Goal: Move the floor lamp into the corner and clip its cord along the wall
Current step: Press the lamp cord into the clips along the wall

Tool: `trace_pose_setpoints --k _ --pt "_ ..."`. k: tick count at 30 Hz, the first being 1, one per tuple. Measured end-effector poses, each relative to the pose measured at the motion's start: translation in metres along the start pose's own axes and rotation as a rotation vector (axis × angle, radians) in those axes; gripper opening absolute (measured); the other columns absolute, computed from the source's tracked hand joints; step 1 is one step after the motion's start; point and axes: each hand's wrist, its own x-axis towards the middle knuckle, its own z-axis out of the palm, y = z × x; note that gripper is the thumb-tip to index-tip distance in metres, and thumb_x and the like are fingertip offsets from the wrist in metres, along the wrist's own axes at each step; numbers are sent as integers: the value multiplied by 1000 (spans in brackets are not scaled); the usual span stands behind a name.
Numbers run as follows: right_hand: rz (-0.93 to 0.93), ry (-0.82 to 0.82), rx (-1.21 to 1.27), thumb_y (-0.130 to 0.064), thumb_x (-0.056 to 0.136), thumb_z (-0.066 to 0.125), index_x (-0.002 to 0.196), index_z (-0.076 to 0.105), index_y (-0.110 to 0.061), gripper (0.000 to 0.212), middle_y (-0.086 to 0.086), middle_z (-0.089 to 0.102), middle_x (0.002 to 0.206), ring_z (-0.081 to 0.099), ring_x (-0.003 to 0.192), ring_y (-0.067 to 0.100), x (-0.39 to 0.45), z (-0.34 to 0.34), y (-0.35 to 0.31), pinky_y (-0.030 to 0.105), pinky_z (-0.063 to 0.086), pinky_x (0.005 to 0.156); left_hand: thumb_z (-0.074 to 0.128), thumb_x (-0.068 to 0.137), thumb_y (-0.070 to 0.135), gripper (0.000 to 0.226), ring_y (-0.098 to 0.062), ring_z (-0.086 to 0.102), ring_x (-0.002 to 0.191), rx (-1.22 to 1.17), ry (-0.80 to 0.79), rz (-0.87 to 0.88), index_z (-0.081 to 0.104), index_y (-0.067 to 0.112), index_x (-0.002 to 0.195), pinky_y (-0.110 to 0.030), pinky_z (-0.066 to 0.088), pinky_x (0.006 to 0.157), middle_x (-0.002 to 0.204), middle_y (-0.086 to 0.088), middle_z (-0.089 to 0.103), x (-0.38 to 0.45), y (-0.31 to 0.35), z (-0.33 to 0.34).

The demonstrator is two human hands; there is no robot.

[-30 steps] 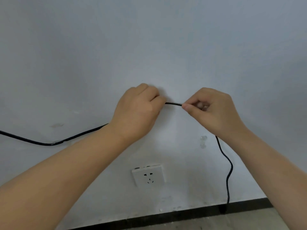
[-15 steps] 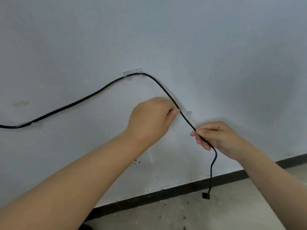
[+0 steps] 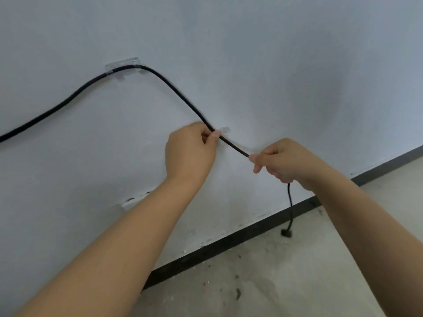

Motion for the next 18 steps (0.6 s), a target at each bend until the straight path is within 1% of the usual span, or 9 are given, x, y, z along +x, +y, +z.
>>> trace_pose_setpoints --k 2,4,7,9,11,12,13,16,18 --pt "-14 35 -69 -29 84 56 50 60 -14 37 -10 36 28 26 27 8 2 -5 -15 15 24 35 59 88 23 27 -34 67 71 36 56 -10 64 3 71 -37 53 70 70 -14 70 6 4 1" --pt "-15 18 -130 -30 85 55 52 61 -14 37 -2 42 40 30 29 11 5 -6 -23 19 28 39 58 89 23 27 -33 65 72 71 88 -16 64 3 72 -35 52 68 73 -16 72 10 3 1" --pt "5 -22 -152 -30 87 54 54 59 -13 37 2 43 46 31 24 6 10 -7 -23 15 29 32 56 90 19 24 -32 64 74 81 85 -13 65 3 75 -35 50 68 75 -17 72 9 5 1" --pt "-13 -18 -149 -31 86 54 54 59 -13 37 2 44 48 33 23 4 14 -11 -17 13 30 32 54 91 16 24 -32 61 71 82 69 -16 66 2 77 -33 46 65 69 -14 69 9 7 2" --pt "-39 -7 -135 -31 86 55 54 59 -14 36 1 46 49 38 27 4 19 -13 -11 12 34 34 54 90 14 24 -29 53 63 110 54 -22 66 1 75 -29 33 56 56 -4 58 10 10 3" --pt "-52 -10 -120 -31 86 55 55 60 -15 35 1 48 50 41 31 5 21 -12 -6 11 36 35 54 90 14 23 -26 50 62 127 57 -29 66 1 75 -26 30 55 54 -2 55 11 12 3" --pt "-70 -16 -102 -30 86 54 57 60 -15 34 0 49 50 44 35 5 22 -11 -1 10 39 38 55 89 14 23 -24 50 63 132 59 -34 66 0 75 -24 31 56 57 -4 56 12 13 4" --pt "-129 -38 -62 -25 89 49 73 66 -8 29 -2 55 56 53 51 8 25 1 15 17 43 56 56 89 14 22 -23 52 64 125 63 -35 67 0 76 -26 39 63 67 -7 60 13 16 5" --pt "-176 -30 -52 -21 92 44 89 66 -1 30 -5 56 59 54 58 7 26 14 25 20 43 62 57 89 15 21 -20 50 59 120 59 -42 67 1 76 -24 39 62 65 -5 59 13 17 6"
